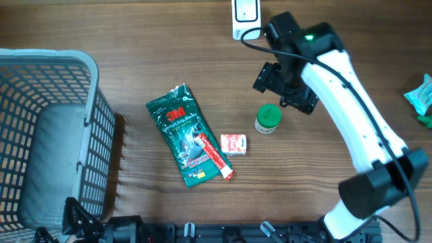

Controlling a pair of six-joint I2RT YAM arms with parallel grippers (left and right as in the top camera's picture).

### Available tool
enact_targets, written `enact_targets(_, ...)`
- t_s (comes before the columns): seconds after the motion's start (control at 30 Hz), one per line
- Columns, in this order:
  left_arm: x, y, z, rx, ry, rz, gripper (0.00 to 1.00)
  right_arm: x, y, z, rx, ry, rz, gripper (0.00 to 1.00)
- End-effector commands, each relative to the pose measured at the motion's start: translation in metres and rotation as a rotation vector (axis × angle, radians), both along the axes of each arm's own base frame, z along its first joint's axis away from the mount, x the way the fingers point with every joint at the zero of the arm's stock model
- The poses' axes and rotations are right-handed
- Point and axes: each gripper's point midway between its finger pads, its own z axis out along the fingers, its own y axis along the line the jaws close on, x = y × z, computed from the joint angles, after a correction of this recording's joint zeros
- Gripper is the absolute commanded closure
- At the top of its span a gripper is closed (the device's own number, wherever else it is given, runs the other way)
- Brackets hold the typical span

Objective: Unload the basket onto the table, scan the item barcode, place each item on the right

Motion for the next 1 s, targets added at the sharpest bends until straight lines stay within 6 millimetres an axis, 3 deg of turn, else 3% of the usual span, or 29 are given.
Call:
enact_targets(0.0,0.001,-0.001,-0.01,-0.01,0.029,-0.004,0.0,0.018,-0.007,0.013,-0.034,-0.109,-0.03,0.0)
enact_targets(0.1,0.001,-0.001,-0.01,-0.009,0.029,-0.004,0.0,0.028,-0.015,0.013,-0.085,-0.149,-0.04,0.0)
enact_targets(0.2,0.001,-0.001,-0.01,-0.01,0.029,-0.004,0.0,0.028,-0.009,0.001,-0.053,-0.132,-0.039,0.0)
enact_targets(0.4,0.001,-0.001,-0.01,-0.01,0.029,-0.004,0.0,0.006,0.002,-0.074,0.022,0.004,-0.109,0.0)
enact_targets(0.73,0.001,-0.001,-0.01,-0.01,0.029,-0.004,0.0,0.004,0.021,-0.131,0.108,0.098,-0.19,0.0)
enact_targets(0.97,0.001,-0.001,-0.01,-0.01,0.029,-0.004,0.0,-0.005,0.017,-0.17,0.055,0.206,-0.256,0.02)
